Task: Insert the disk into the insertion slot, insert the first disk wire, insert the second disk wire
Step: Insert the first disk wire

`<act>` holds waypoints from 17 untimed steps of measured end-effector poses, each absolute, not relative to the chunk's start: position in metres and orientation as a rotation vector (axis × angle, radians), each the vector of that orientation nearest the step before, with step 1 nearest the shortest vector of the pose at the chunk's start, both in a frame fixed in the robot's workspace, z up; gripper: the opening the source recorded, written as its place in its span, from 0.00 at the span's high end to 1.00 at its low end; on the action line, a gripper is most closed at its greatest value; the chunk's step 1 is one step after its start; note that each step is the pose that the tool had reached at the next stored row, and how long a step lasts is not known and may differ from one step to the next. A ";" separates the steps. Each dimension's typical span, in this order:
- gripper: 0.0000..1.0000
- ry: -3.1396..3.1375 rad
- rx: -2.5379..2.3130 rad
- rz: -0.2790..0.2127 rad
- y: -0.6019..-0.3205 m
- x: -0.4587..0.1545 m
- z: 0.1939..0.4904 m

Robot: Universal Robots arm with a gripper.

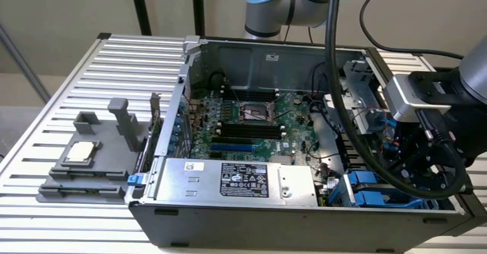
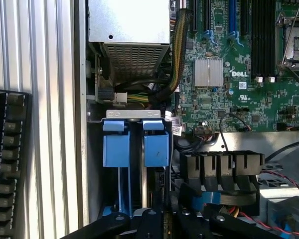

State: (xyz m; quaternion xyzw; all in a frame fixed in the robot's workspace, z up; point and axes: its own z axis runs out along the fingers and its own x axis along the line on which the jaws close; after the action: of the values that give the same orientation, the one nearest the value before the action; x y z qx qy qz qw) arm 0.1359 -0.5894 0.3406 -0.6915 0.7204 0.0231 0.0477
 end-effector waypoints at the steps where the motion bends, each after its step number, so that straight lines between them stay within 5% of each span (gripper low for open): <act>1: 0.84 2.200 -2.107 0.070 -0.589 0.136 0.341; 17: 0.84 2.206 -2.105 0.064 -0.589 0.135 0.338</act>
State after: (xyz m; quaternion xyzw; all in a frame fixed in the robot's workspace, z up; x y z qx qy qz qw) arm 0.1354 -0.5894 0.3380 -0.6895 0.7226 0.0210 0.0458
